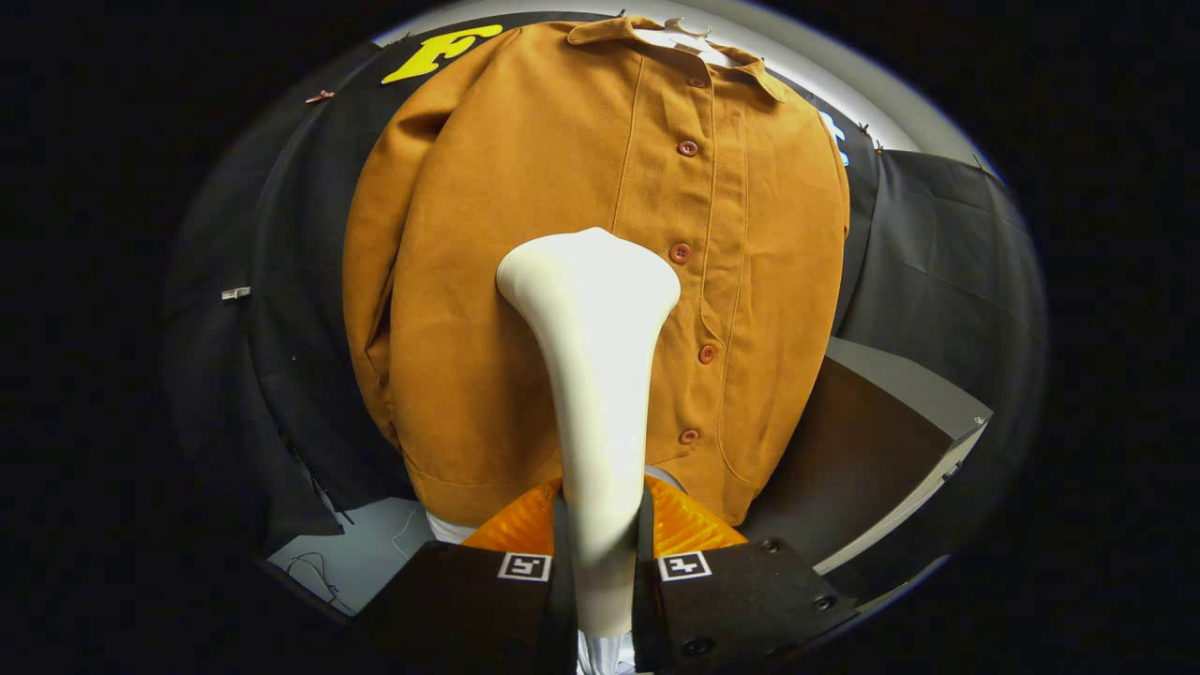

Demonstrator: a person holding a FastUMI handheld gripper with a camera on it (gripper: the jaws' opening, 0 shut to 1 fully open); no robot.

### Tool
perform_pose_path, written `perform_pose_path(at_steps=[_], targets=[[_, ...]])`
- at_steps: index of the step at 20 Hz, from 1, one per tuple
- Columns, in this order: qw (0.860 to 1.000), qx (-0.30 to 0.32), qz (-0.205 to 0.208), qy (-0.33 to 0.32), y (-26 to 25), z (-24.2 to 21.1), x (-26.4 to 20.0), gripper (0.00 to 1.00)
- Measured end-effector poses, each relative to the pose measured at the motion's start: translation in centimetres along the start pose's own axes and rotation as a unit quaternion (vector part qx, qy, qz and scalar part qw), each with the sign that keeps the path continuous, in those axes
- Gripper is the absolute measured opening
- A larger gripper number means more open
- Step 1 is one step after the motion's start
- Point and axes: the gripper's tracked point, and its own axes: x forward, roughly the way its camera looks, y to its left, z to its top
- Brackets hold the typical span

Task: Iron the clothes twice with a garment steamer, once on the left side and once on the right side.

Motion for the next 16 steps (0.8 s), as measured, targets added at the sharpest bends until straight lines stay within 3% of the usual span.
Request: perform_pose_path(at_steps=[6, 16], targets=[[0.999, 0.019, 0.020, -0.025, -1.1, 0.8, -5.2, 0.27], [0.996, 0.048, 0.042, -0.068, -9.2, 10.4, -14.9, 0.26]])
